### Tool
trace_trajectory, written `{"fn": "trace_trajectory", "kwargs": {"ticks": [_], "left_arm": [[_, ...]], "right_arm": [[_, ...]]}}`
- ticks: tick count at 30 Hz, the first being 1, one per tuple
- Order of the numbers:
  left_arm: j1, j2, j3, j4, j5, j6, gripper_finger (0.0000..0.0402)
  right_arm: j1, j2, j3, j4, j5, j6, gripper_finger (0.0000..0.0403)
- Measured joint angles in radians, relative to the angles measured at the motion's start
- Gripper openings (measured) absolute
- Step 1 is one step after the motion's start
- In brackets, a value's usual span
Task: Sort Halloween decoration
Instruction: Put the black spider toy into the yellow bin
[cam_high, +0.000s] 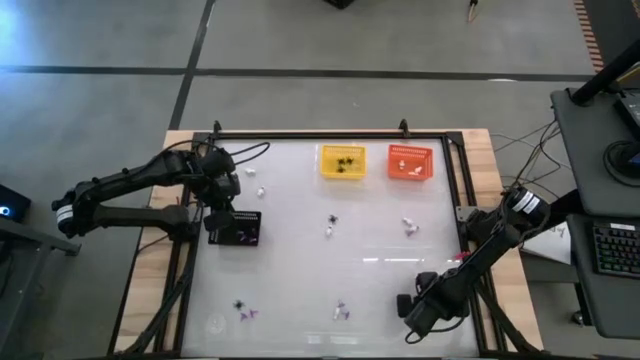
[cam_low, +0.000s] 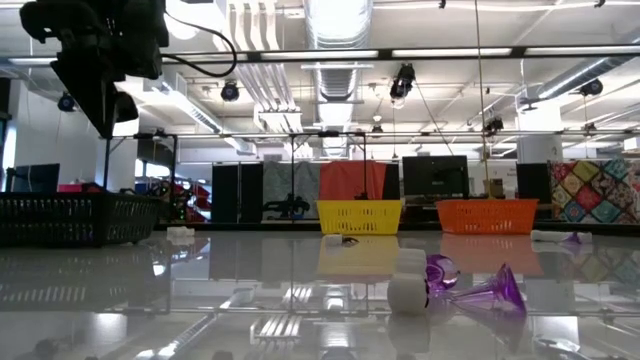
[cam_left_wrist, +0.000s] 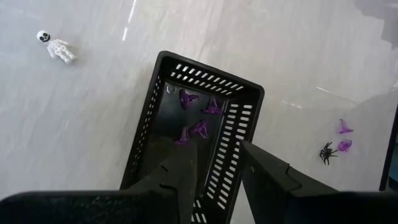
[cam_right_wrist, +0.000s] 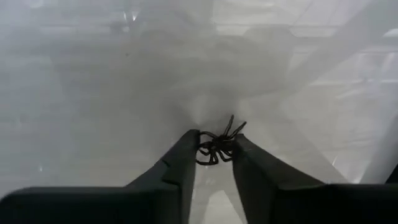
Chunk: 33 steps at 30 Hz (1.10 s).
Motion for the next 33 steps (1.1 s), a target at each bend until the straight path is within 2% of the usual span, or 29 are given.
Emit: {"fn": "trace_trajectory", "kwargs": {"ticks": [8,13,19,24,33], "left_arm": [[0.0,0.0,0.0,0.001,0.0,0.0,0.0102],[0.0,0.0,0.0,0.001,0.0,0.0,0.0102],[0.0,-0.005,0.0,0.003,-0.001,0.0,0.0102],[0.0,-0.009,0.0,0.003,-0.001,0.0,0.0102],[0.0,-0.015,0.0,0.002,-0.002,0.0,0.0102]], "right_arm": [[0.0,0.001,0.016,-0.001,-0.009,-0.016,0.0014],[0.0,-0.005,0.051,-0.052,-0.012,-0.017,0.0009],[0.003,-0.013,0.149,-0.272,-0.025,-0.02,0.0008],[0.001,-0.021,0.223,-0.356,-0.011,-0.019,0.0008],[0.0,-0.021,0.244,-0.346,0.028,-0.019,0.0008]]}}
